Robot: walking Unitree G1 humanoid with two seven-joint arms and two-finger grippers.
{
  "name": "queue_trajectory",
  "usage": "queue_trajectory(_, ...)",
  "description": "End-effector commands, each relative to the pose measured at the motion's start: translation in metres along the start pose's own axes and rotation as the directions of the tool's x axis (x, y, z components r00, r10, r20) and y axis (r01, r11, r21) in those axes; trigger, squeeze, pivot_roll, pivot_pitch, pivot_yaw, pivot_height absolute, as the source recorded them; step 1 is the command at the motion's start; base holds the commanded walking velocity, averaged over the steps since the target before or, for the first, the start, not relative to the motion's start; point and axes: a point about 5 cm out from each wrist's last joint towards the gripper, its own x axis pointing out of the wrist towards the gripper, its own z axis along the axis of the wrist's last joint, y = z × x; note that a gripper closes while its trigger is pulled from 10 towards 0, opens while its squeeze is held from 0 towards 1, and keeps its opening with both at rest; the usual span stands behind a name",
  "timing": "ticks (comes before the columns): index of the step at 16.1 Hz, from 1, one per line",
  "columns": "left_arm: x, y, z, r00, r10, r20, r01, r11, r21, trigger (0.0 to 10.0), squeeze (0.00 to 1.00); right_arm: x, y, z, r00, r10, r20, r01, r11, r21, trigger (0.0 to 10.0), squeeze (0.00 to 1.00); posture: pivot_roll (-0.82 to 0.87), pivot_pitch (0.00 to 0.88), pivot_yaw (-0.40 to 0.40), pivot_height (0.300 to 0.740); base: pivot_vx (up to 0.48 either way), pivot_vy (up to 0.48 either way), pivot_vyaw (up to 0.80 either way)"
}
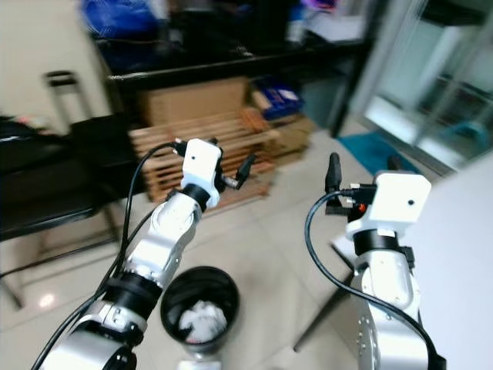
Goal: Picking trash to rubbish bin
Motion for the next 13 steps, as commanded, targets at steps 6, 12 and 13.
queue_trajectory(6,0.007,-0.019,-0.001,0.997,-0.069,-0.018,0.067,0.996,-0.064,10.0,0.0,0.003,-0.006,0.003,1.0,-0.018,-0.013,0.018,1.0,-0.022,10.0,0.0,0.11,0.0,-0.068,0.74,0.0,0.0,-0.8)
queue_trajectory(12,0.012,-0.02,0.002,0.996,-0.088,-0.011,0.086,0.993,-0.076,10.0,0.0,0.007,-0.003,0.008,1.0,-0.02,0.014,0.02,1.0,-0.021,10.0,0.0,0.1,0.0,-0.057,0.74,0.0,0.0,-0.64)
queue_trajectory(13,0.012,-0.021,0.002,0.996,-0.09,-0.014,0.089,0.993,-0.079,10.0,0.0,0.007,-0.003,0.009,1.0,-0.019,0.017,0.019,1.0,-0.025,10.0,0.0,0.09,0.0,-0.056,0.74,0.0,-0.349,0.0)
